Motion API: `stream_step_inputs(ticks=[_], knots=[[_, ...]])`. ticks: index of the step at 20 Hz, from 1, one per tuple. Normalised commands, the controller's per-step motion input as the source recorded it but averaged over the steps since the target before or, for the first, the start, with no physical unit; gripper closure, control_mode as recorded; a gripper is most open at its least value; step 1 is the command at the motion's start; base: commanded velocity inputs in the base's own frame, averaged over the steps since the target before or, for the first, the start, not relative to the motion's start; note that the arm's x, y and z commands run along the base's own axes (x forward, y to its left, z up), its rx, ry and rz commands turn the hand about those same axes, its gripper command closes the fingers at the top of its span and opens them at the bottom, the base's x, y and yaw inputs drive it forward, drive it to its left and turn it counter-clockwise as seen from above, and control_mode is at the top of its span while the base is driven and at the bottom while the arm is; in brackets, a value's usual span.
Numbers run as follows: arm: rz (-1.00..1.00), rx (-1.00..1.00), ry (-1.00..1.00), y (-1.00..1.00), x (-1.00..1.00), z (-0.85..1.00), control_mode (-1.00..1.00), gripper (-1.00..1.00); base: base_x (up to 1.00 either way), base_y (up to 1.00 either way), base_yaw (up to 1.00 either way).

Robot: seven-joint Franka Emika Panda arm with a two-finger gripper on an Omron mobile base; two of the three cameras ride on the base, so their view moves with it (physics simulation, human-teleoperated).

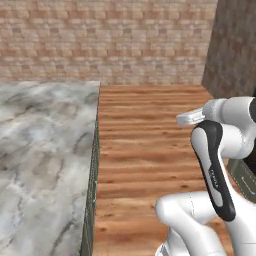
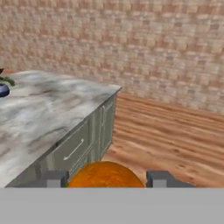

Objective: Retrieve the tangerine and pear from the fridge and place them into the bowl on the dining table.

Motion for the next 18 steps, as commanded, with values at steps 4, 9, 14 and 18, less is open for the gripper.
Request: stream_step_inputs(ticks=[4, 9, 14, 18], knots=[[0.00, 0.00, 0.00, 0.00, 0.00, 0.00, 1.00, 1.00, 1.00, -0.82, 0.46], [0.00, 0.00, 0.00, 0.00, 0.00, 0.00, 1.00, 1.00, 1.00, -0.58, 0.50], [0.00, 0.00, 0.00, 0.00, 0.00, 0.00, 1.00, 1.00, 0.96, -0.38, 0.54], [0.00, 0.00, 0.00, 0.00, 0.00, 0.00, 1.00, 1.00, 0.20, 0.05, 0.73]])
